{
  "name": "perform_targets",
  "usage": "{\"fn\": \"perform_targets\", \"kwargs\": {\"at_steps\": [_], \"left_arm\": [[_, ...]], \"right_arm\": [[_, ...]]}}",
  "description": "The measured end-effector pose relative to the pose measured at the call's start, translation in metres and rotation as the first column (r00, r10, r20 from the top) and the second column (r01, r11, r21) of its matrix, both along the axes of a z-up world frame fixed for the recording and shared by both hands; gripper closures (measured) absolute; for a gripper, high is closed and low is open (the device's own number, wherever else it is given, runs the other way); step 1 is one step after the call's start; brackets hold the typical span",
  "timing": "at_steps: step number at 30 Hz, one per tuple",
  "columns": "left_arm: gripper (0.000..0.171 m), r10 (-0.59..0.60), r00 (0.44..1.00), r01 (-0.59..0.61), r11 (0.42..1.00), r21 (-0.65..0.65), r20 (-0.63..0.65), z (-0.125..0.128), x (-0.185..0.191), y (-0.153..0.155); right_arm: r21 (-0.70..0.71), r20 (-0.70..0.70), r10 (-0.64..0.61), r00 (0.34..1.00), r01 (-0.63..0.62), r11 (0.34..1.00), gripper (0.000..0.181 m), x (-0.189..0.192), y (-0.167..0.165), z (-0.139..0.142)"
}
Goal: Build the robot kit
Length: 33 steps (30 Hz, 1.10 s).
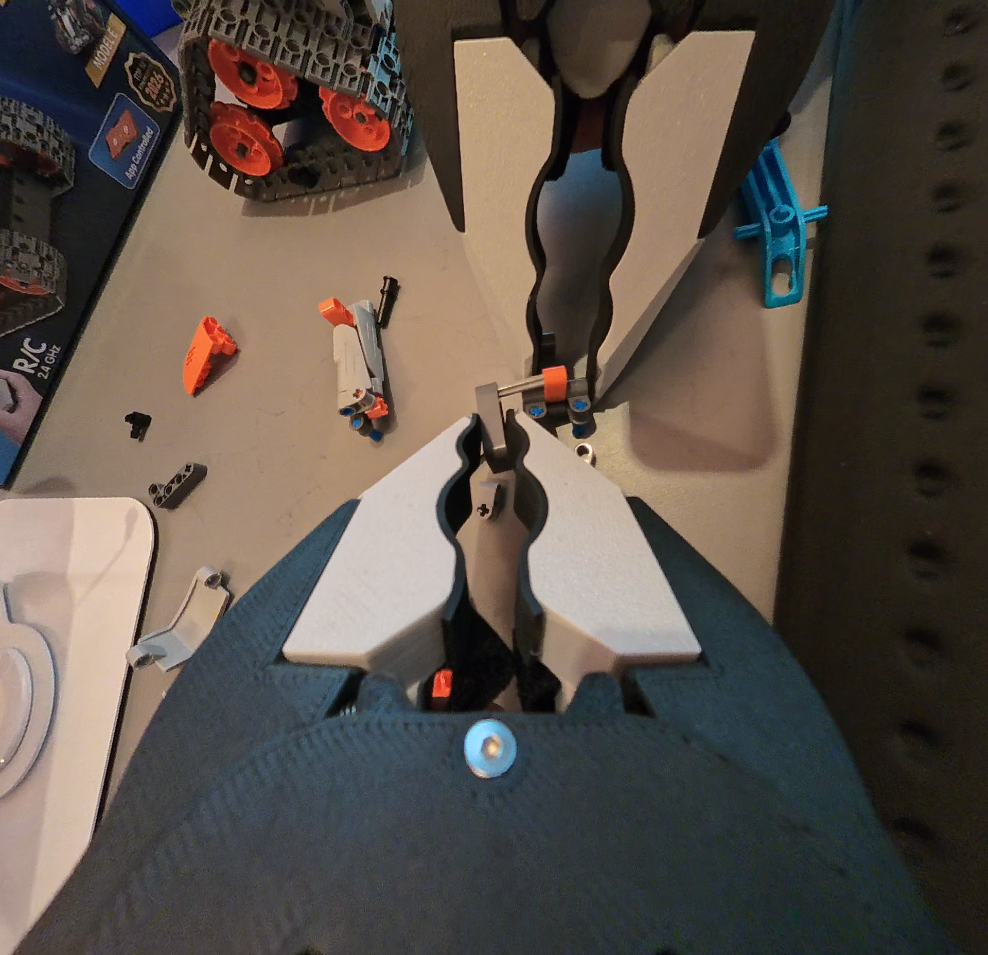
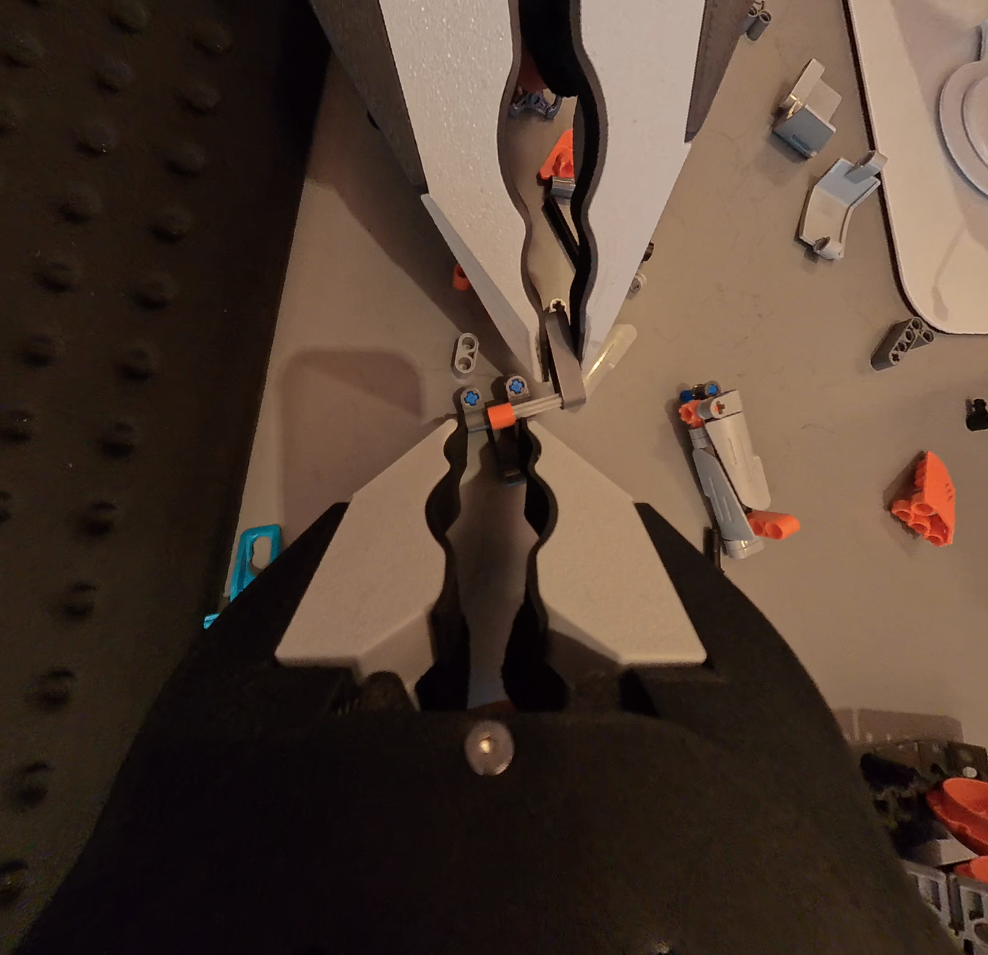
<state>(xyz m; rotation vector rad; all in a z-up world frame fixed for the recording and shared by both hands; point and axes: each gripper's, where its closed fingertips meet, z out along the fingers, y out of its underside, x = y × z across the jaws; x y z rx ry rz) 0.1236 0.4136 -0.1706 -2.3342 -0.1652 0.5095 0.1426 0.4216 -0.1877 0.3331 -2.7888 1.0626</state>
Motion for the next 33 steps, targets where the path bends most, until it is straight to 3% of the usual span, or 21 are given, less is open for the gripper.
{"fn": "perform_targets", "kwargs": {"at_steps": [18,33], "left_arm": [[0.165,0.01,1.0,-0.01,1.0,-0.004,0.024,-0.002,-0.002,0.0],[0.165,0.019,0.999,-0.019,1.0,0.001,0.044,-0.004,-0.002,-0.001]], "right_arm": [[0.005,0.004,-0.002,1.0,0.002,1.0,0.164,0.0,0.002,0.001],[-0.055,-0.013,-0.013,1.0,0.012,0.998,0.151,-0.006,0.005,0.012]]}}
